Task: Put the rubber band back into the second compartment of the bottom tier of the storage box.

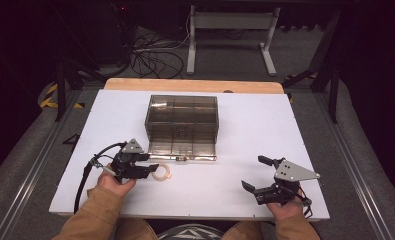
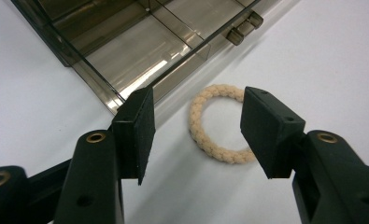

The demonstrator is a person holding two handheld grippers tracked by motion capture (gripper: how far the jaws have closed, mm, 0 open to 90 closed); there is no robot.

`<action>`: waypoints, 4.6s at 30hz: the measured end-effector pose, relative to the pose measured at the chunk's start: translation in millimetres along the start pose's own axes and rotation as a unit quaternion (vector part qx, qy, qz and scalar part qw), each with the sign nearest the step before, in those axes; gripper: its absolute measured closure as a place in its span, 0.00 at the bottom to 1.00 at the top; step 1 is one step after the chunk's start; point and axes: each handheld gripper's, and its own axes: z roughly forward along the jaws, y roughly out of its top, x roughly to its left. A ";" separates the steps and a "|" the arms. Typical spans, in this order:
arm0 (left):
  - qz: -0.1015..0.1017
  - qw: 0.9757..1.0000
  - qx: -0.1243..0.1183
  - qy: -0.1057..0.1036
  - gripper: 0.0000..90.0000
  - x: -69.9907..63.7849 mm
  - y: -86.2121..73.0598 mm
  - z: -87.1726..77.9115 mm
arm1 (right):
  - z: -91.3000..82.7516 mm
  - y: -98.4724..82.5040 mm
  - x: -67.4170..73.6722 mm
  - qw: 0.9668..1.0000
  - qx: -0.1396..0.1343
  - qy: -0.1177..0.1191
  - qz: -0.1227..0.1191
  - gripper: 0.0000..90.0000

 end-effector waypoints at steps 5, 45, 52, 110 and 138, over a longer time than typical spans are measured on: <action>0.010 1.000 0.021 0.004 0.56 -2.5 1.7 5.3 | 0.6 -0.3 -0.3 1.000 0.002 0.003 0.001 0.04; 0.001 0.997 0.070 0.030 0.94 -8.2 6.2 23.6 | 1.9 -0.7 -0.4 1.000 0.007 0.007 0.000 0.04; -0.001 0.997 0.067 0.035 0.95 -8.6 6.2 22.6 | 1.8 -0.6 -0.2 1.000 0.007 0.006 0.000 0.04; -0.004 0.989 -0.141 0.046 0.95 -11.1 8.4 -32.4 | 2.3 -1.8 0.0 1.000 0.009 0.007 0.001 0.04; -0.006 0.986 -0.160 0.035 0.95 -9.6 31.5 -22.3 | -4.4 -5.6 2.5 1.000 0.010 -0.002 0.005 0.04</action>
